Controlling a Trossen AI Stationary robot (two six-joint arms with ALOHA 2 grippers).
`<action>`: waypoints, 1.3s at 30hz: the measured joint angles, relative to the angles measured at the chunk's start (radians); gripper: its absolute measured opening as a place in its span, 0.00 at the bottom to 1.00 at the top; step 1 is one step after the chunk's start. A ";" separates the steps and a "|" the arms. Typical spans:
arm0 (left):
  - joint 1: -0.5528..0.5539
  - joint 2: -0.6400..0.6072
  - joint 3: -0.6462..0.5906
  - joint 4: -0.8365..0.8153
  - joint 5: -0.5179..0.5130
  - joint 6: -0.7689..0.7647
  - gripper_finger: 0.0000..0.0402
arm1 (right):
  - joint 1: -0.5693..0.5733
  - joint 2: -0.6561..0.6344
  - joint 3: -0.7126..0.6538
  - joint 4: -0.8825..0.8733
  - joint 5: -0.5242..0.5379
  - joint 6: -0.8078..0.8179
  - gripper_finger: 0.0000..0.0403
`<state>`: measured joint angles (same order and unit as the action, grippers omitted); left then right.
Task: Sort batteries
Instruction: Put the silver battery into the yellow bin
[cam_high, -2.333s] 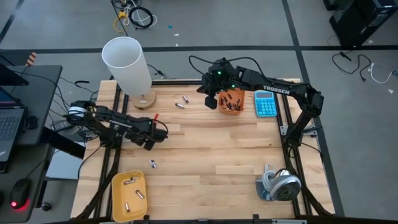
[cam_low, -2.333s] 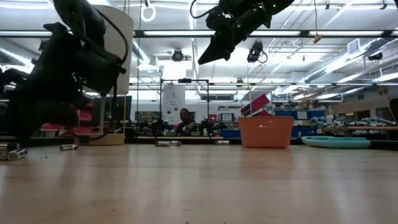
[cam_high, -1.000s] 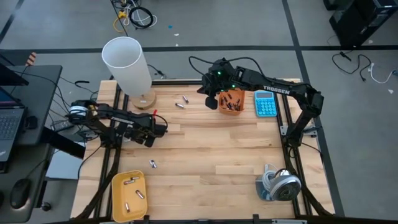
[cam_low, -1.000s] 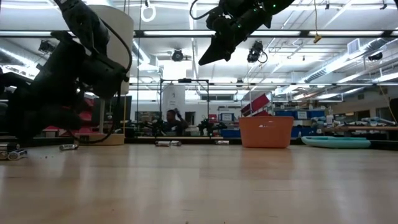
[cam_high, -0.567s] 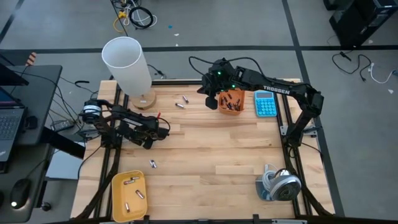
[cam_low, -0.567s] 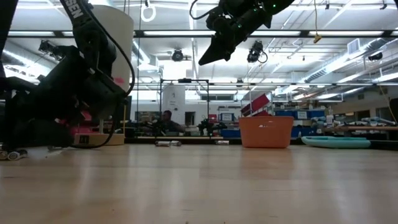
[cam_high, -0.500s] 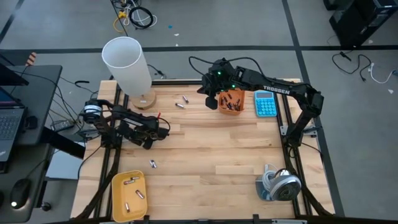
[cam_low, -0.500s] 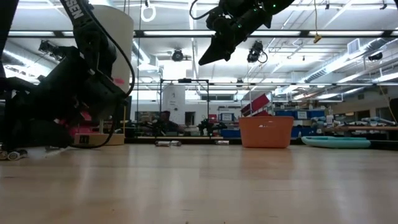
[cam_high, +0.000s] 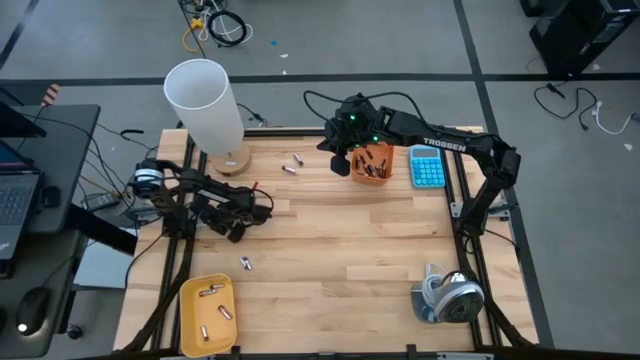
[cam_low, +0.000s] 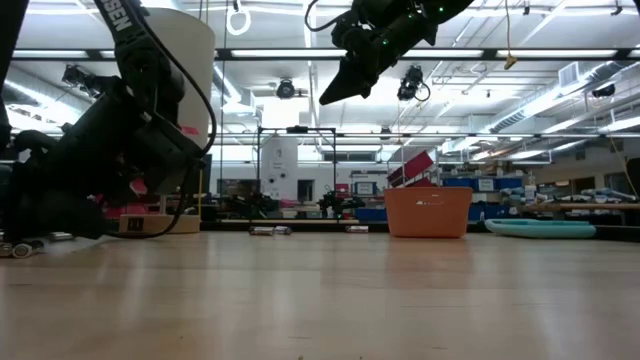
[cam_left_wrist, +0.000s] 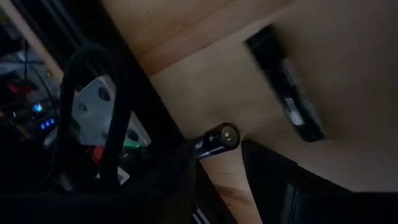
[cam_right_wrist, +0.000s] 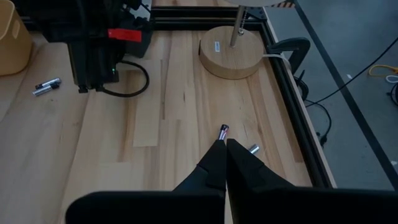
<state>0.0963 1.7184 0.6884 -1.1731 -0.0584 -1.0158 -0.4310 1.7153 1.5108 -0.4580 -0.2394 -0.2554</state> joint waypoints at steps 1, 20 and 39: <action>0.000 0.000 -0.002 0.004 -0.001 0.014 0.35 | 0.000 0.000 0.000 0.000 0.000 0.000 0.00; 0.000 0.005 0.048 0.012 0.024 0.245 0.26 | 0.000 0.000 0.000 0.000 0.000 -0.001 0.00; -0.041 -0.012 0.023 0.037 -0.034 0.385 0.10 | 0.000 0.000 0.000 -0.017 0.000 0.001 0.00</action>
<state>0.0553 1.7066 0.7114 -1.1358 -0.0919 -0.6312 -0.4305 1.7153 1.5108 -0.4747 -0.2398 -0.2543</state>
